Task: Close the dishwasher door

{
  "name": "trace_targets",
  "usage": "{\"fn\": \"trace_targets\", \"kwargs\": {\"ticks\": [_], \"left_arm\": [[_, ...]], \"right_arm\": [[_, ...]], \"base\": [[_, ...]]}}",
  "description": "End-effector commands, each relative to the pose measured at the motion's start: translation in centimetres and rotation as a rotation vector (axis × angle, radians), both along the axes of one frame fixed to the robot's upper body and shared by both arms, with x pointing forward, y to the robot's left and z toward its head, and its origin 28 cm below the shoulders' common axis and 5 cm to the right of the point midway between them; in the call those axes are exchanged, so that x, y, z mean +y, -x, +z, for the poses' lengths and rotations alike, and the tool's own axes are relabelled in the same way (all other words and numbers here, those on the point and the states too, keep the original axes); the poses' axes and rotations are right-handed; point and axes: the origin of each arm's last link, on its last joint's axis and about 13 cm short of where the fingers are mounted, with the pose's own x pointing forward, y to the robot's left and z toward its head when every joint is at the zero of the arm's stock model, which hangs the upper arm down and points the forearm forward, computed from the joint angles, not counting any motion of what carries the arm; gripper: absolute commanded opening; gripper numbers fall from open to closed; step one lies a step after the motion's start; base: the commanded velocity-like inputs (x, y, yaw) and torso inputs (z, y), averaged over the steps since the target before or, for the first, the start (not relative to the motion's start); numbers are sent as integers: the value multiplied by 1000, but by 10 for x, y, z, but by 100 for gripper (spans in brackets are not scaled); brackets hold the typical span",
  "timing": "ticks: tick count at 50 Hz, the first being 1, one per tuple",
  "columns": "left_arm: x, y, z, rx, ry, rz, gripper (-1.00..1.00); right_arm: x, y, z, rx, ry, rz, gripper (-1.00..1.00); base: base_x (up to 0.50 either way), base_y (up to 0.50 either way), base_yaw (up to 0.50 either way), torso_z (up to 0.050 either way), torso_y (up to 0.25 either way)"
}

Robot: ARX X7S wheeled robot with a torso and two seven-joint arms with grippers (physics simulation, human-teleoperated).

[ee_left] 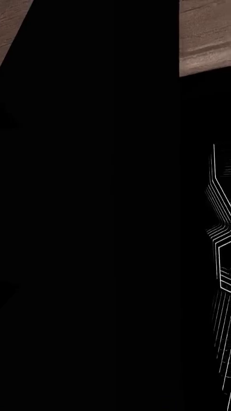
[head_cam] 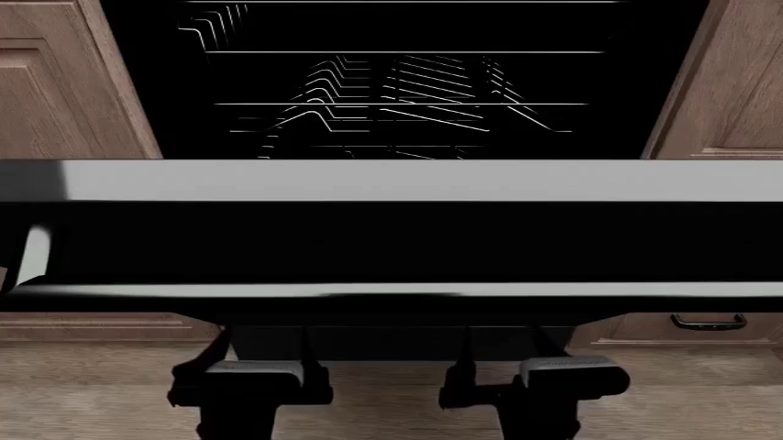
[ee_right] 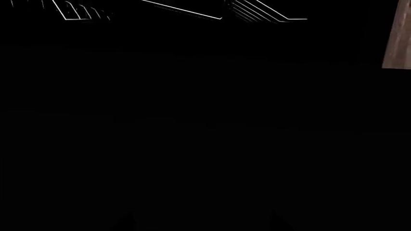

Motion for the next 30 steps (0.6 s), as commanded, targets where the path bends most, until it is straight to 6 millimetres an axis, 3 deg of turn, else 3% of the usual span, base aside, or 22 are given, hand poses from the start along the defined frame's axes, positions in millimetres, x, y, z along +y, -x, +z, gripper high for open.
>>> {"fn": "trace_targets", "kwargs": {"ticks": [1,30], "left_arm": [[1,2,7,-18,14,-2,100],[2,-6,21,-52,19,-4,100]], "right_arm": [[1,1,8,-18,-12,-3,100],[4,-5,23,-53,-15,-2,100]], "base": [[0,0,0,0,0],[0,0,0,0,0]]}}
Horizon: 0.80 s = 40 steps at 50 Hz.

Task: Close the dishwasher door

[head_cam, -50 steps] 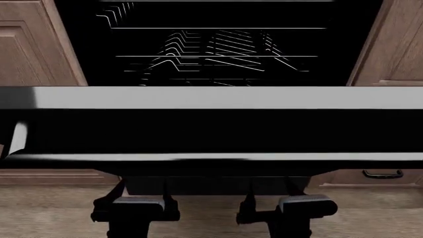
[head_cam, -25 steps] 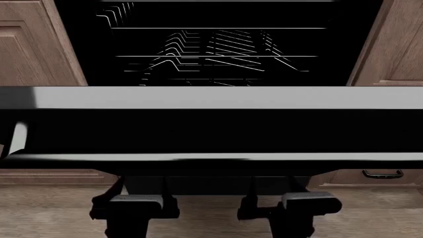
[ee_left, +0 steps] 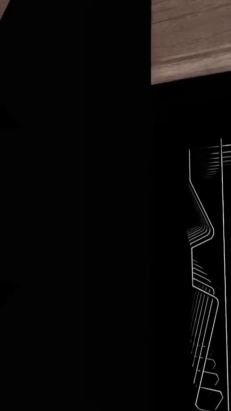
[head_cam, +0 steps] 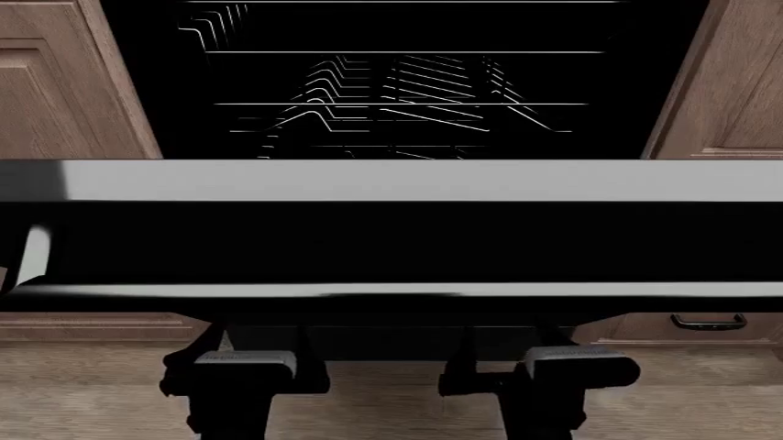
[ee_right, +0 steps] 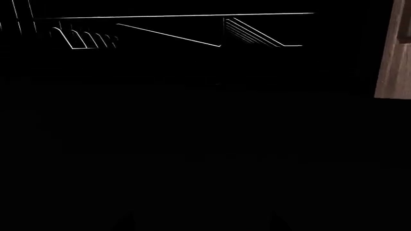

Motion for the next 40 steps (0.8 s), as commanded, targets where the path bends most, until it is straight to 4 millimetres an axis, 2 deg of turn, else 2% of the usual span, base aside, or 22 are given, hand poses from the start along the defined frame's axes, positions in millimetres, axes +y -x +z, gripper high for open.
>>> {"fn": "trace_targets", "kwargs": {"ticks": [1,40], "left_arm": [[0,-5,4,-9,0,1,100],[1,-19,10,-9,-13,15,100]], "right_arm": [[1,-4,4,-9,1,0,100],[1,-19,14,-23,1,-9,100]], "base": [[0,0,0,0,0],[0,0,0,0,0]]}}
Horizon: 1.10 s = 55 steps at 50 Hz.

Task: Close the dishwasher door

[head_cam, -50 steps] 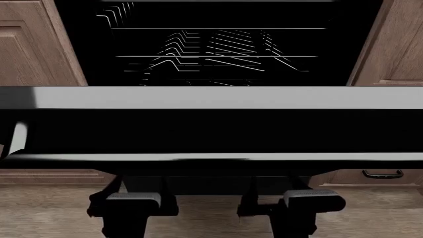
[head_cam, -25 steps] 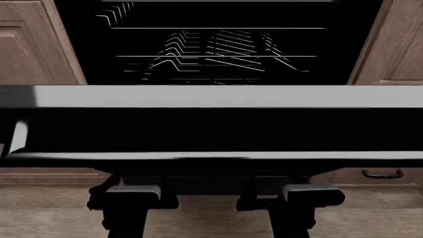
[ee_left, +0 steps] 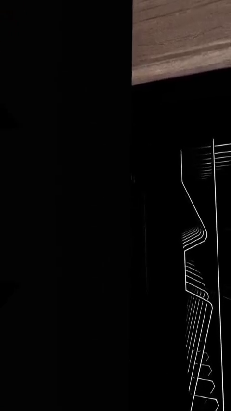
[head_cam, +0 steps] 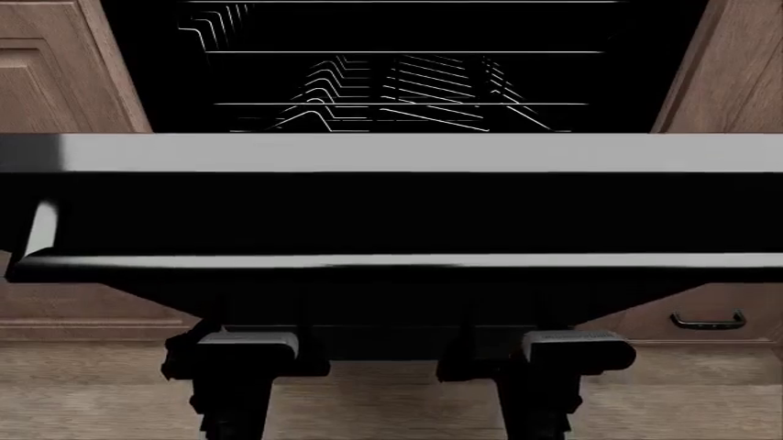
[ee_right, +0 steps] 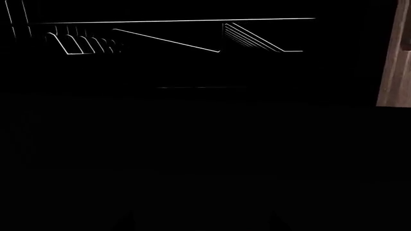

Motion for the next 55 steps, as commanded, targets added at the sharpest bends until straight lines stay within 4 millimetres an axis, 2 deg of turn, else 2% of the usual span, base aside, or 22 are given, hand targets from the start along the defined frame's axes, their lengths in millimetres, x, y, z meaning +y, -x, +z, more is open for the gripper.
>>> {"fn": "trace_targets", "kwargs": {"ticks": [1,55], "left_arm": [[1,-5,2,-1,-4,5,100],[-1,-23,6,9,-29,13,100]], "right_arm": [[-1,-8,7,-20,1,-1,100],[-2,-30,14,-21,28,-23,100]], "base": [[0,0,0,0,0],[0,0,0,0,0]]}}
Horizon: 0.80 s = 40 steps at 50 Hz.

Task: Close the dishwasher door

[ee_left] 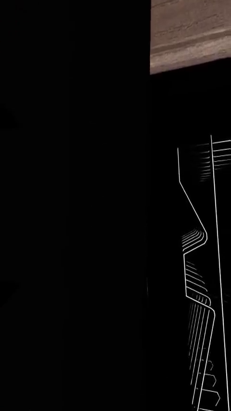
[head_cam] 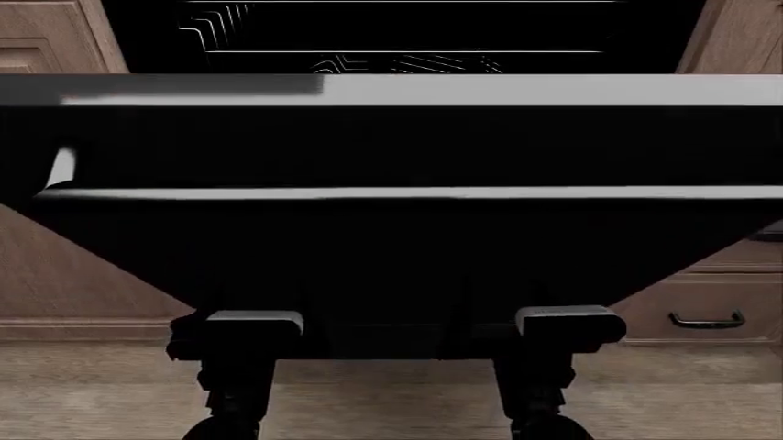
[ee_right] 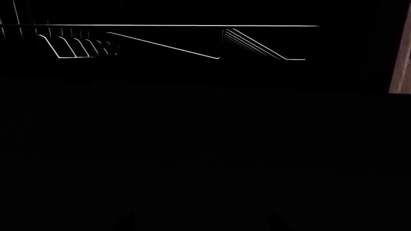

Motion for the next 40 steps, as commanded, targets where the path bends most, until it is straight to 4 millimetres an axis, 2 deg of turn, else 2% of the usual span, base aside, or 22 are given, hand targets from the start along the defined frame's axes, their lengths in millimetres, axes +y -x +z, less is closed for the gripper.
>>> {"fn": "trace_targets", "kwargs": {"ticks": [1,40], "left_arm": [[-1,-4,0,1,-7,1,100],[-2,-18,-3,22,-15,9,100]], "right_arm": [[-3,-9,6,-18,10,-15,100],[-5,-24,7,-5,16,-28,100]], "base": [[0,0,0,0,0],[0,0,0,0,0]]}}
